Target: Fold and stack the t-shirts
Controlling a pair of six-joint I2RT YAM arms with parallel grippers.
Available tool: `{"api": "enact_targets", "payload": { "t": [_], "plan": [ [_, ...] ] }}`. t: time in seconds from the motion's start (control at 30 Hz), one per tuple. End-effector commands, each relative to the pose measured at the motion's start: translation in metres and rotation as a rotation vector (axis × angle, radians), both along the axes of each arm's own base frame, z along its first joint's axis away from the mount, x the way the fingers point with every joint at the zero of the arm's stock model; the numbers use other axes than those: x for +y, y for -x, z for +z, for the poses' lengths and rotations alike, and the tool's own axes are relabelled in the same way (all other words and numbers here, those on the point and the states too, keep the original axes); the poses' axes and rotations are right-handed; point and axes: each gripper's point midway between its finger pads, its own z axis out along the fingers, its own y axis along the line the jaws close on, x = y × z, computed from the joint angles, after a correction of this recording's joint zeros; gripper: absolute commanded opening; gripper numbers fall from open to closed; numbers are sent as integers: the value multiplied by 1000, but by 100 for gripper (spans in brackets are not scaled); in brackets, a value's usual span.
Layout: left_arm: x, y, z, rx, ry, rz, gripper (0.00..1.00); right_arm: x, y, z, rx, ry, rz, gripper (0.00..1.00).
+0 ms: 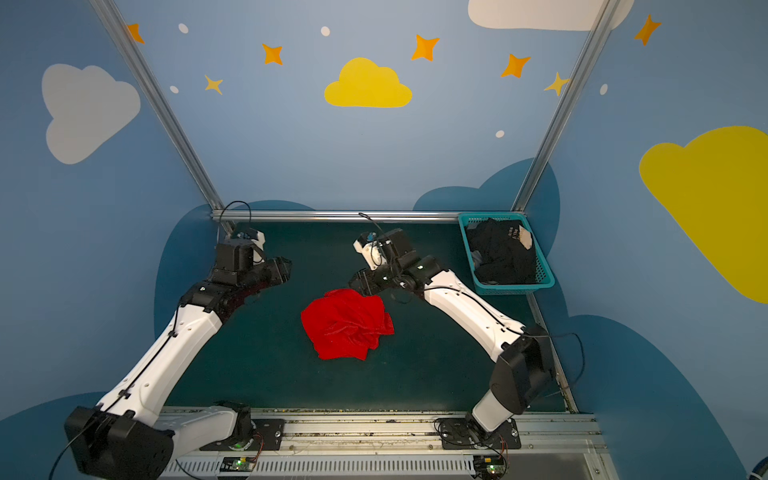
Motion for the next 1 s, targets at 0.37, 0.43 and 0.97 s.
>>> {"api": "enact_targets", "payload": {
  "t": [0.37,0.43,0.97],
  "plan": [
    [-93,89,-127,517,-340,-264,50,-73,-1,-102,365,23,-225,53],
    [-99,95,-134,535,-364,-293,54,-71,-1,-106,381,16,-221,52],
    [-87,87,-168,562,-640,-325,55,-68,2,-124,418,-11,-231,51]
  ]
}}
